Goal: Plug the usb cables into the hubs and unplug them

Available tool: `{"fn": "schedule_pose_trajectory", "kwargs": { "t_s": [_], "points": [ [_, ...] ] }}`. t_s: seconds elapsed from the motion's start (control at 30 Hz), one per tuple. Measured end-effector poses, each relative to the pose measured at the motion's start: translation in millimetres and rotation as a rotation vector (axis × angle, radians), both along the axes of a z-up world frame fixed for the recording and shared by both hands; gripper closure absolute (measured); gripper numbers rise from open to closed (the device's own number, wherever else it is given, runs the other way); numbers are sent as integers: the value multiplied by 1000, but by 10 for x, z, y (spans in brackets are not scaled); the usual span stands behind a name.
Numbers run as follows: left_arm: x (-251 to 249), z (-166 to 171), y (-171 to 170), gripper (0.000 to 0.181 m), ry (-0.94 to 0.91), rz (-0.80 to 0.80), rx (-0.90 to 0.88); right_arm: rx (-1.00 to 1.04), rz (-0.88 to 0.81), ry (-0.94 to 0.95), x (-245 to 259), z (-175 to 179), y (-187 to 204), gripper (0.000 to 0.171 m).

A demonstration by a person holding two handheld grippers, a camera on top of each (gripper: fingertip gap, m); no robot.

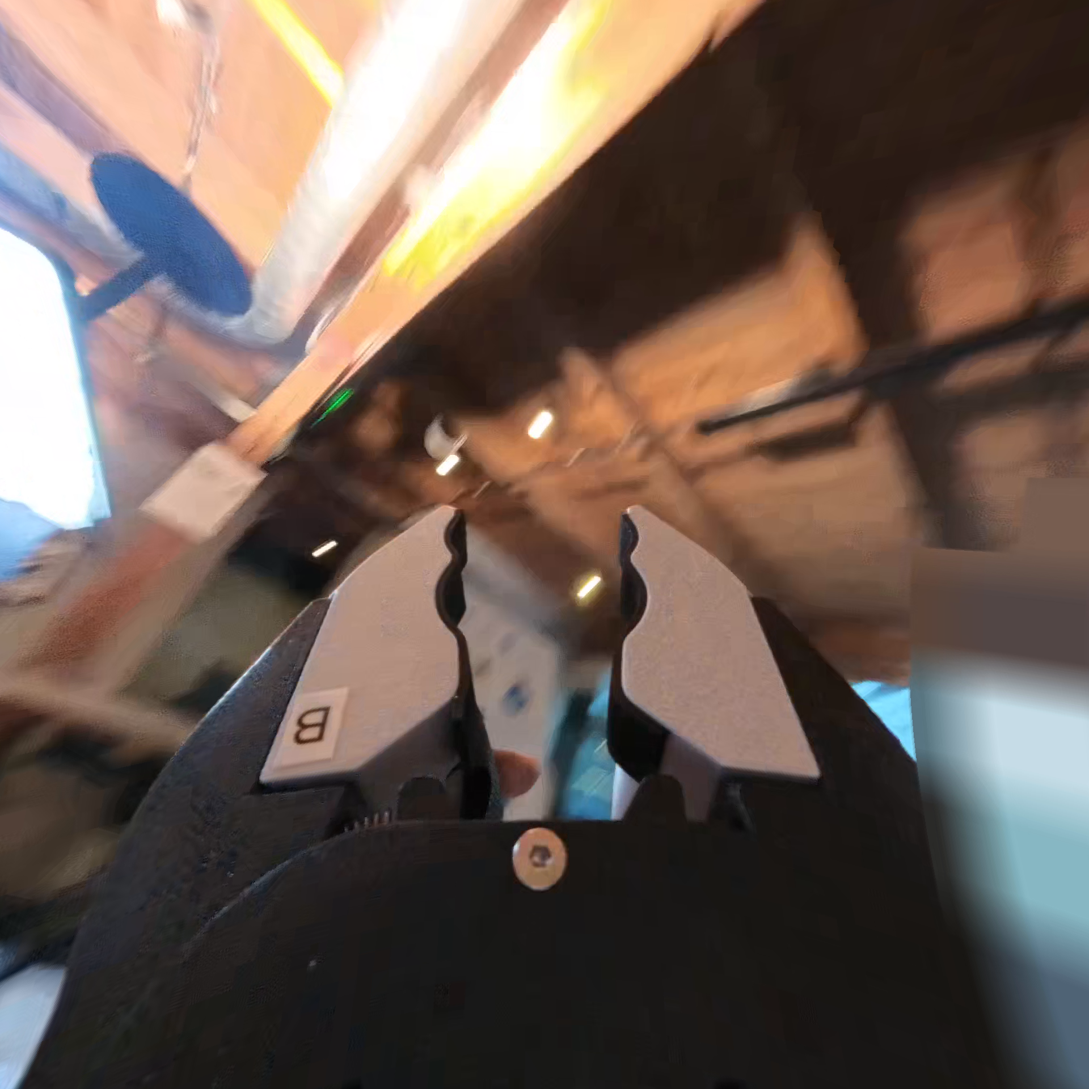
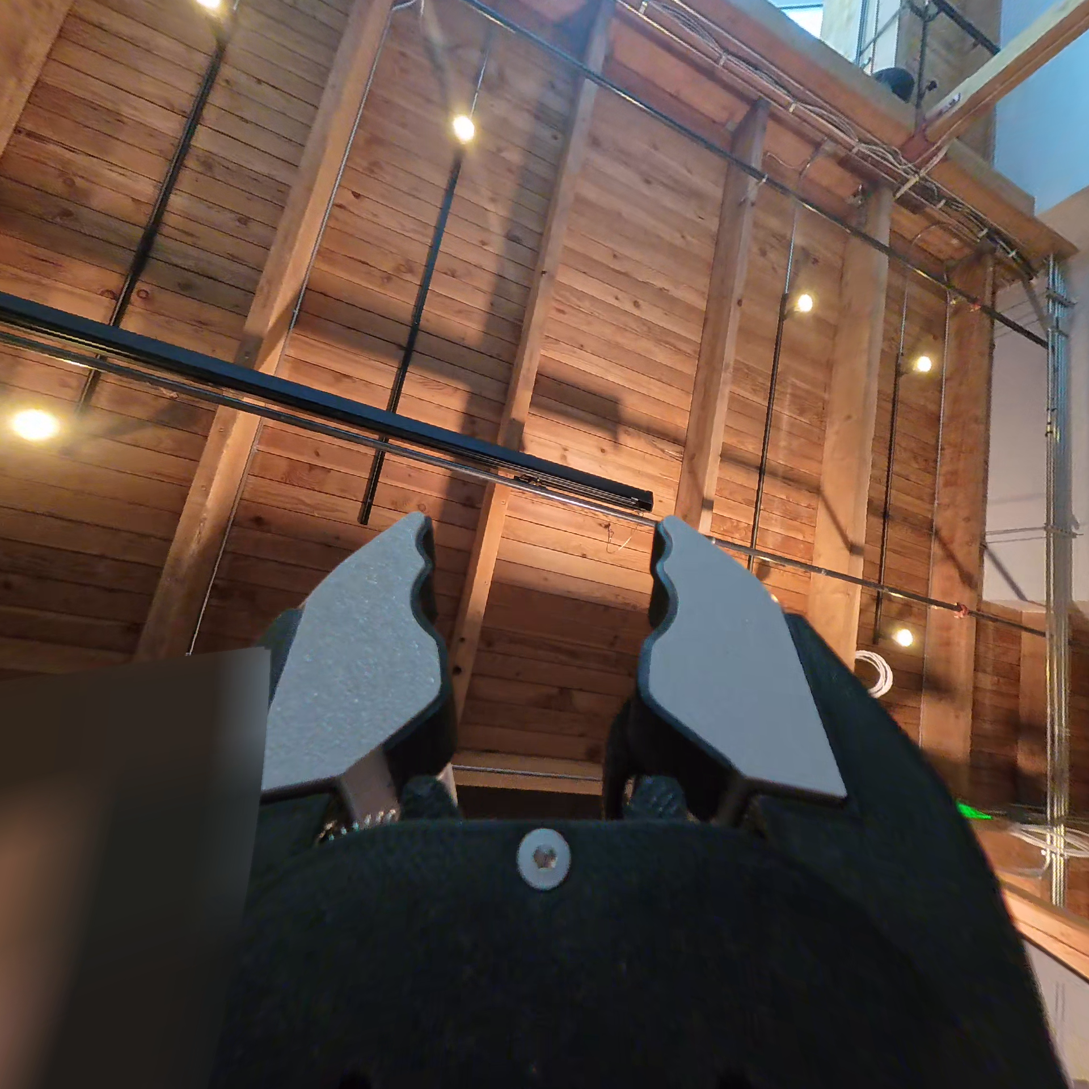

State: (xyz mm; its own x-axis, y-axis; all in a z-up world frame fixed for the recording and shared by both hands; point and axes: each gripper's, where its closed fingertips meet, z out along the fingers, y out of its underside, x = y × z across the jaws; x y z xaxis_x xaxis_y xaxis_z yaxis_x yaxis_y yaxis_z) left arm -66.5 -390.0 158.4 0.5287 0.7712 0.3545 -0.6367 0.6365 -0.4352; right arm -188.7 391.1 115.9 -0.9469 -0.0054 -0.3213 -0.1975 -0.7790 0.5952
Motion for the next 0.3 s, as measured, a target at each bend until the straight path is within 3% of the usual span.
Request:
{"fn": "schedule_pose_trajectory", "kwargs": {
  "t_s": [0.1,0.17,0.3],
  "points": [
    [-265,-182,46,129,-283,297,-209,10,21,-3,-40,17,-51,102],
    [-441,-376,140,129,-463,397,-394,19,24,-2,-41,35,-84,103],
    [-768,-1398,539,121,-1093,190,-817,52,6,2,5,98,-149,104]
  ]
}}
